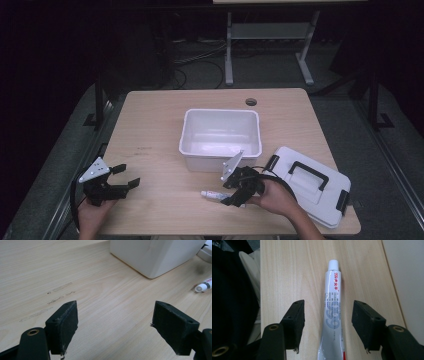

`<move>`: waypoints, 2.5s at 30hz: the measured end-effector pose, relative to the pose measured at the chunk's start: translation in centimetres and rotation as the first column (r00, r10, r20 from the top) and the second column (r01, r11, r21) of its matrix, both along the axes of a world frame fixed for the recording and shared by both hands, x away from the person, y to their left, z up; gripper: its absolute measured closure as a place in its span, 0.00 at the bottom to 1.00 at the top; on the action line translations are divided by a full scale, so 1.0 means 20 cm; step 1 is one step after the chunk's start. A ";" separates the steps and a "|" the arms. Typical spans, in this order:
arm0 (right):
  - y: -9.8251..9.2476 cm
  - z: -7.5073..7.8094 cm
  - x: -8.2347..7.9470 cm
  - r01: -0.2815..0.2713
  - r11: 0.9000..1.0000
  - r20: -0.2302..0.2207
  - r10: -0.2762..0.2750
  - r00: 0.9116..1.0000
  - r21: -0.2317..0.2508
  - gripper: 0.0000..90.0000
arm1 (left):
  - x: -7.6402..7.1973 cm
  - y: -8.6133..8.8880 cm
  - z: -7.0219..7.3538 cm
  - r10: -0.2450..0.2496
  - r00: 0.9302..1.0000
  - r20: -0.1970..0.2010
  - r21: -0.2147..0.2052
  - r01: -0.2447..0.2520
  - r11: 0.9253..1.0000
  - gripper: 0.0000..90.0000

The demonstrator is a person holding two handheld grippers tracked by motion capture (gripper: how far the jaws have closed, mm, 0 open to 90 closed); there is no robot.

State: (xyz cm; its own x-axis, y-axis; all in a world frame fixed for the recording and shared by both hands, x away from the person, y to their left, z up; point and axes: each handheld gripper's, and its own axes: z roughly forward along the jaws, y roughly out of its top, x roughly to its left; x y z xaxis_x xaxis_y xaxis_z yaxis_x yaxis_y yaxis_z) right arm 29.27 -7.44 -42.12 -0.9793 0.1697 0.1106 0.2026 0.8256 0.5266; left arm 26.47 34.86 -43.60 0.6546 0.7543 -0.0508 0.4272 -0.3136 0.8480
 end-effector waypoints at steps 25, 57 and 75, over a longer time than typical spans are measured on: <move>0.12 -0.09 0.03 -0.034 0.998 0.004 0.034 0.999 -0.051 0.62 | 0.00 0.01 0.00 0.004 1.000 -0.002 -0.002 -0.004 1.000 0.22; 0.14 -0.12 0.02 -0.089 0.990 0.034 0.094 0.995 -0.110 0.79 | 0.00 0.01 0.00 0.005 1.000 -0.002 -0.006 -0.005 1.000 0.22; 0.07 0.09 0.01 -0.117 0.992 0.011 0.117 0.993 -0.043 0.79 | 0.00 0.01 0.00 0.007 1.000 0.001 -0.007 -0.007 1.000 0.22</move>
State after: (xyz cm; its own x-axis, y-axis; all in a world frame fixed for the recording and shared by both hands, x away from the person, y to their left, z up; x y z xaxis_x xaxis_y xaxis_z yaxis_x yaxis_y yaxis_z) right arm 29.44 -6.07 -40.40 -0.9941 0.0580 0.0920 0.0961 0.8646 0.4931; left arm 26.51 35.04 -43.55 0.6496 0.7582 -0.0555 0.4285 -0.3049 0.8506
